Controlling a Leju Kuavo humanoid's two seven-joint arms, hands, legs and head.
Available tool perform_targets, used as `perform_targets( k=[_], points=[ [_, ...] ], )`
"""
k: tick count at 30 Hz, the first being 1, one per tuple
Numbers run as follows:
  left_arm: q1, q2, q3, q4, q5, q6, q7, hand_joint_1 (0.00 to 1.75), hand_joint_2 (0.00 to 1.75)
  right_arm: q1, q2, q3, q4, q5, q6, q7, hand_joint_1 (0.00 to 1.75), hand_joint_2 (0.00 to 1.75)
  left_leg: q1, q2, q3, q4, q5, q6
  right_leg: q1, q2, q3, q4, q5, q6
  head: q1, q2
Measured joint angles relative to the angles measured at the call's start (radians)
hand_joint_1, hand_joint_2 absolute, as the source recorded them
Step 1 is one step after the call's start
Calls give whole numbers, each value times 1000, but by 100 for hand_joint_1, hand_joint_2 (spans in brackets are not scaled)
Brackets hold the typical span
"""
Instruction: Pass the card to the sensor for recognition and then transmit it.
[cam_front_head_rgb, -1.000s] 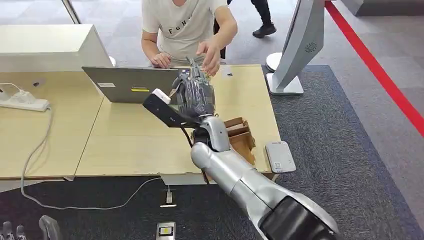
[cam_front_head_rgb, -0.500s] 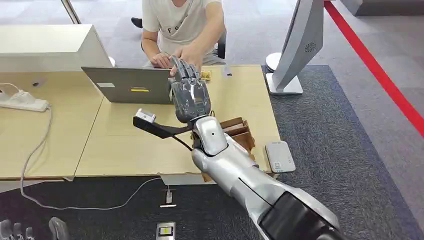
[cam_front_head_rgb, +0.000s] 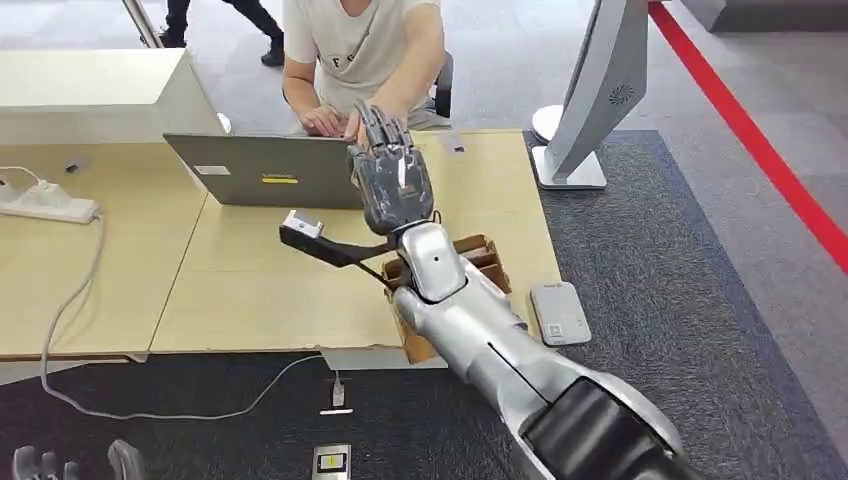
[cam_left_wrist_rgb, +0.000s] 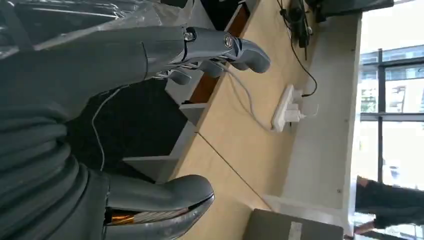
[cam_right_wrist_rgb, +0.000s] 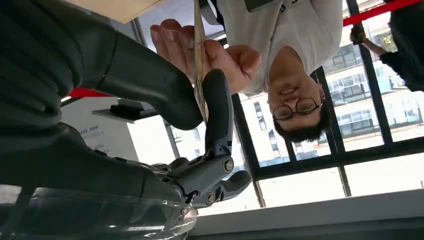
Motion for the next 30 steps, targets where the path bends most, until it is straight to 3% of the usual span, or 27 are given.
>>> perform_targets(
  k=[5,6,7,14,15,20,24,25,27,30],
  points=[
    [0,0,0,6,1,0,0,0,175,0,0,-36,6,5,0,-10,175,175,0,0,0,0,0,0,0,0,0,0,0,0,0,0],
    [0,0,0,6,1,0,0,0,175,0,0,-42,10,6,0,-14,40,175,0,0,0,0,0,0,0,0,0,0,0,0,0,0],
    [0,0,0,6,1,0,0,0,175,0,0,-48,14,7,0,-16,0,175,0,0,0,0,0,0,0,0,0,0,0,0,0,0],
    [-1,0,-2,6,4,0,0,0,175,1,0,-75,39,3,0,-14,0,175,0,0,0,0,0,0,0,0,0,0,0,0,0,0],
    [-1,0,-2,6,4,0,0,0,175,1,-1,-80,39,-8,0,-22,0,0,0,0,0,0,0,0,0,0,0,0,0,0,0,0],
    [-3,0,-5,5,-3,0,0,0,175,17,-11,-116,24,-58,0,-84,0,0,0,0,0,0,0,0,0,0,0,0,0,0,0,0],
    [-5,7,-23,5,3,0,0,0,175,45,-15,-169,-11,-199,4,-250,0,0,0,0,0,0,0,0,0,0,0,0,0,0,0,0],
    [-6,11,-29,5,9,0,0,0,175,50,-13,-181,-13,-266,18,-299,0,175,0,0,0,0,0,0,0,0,0,0,0,0,0,0],
    [-8,20,-46,5,19,0,0,0,175,62,-9,-206,-24,-447,78,-406,0,175,0,0,0,0,0,0,0,0,0,0,0,0,0,0],
    [-12,35,-72,5,37,0,0,0,175,104,-4,-225,-67,-618,189,-500,0,175,0,0,1,0,0,0,0,0,0,0,0,0,0,0]
  ],
)
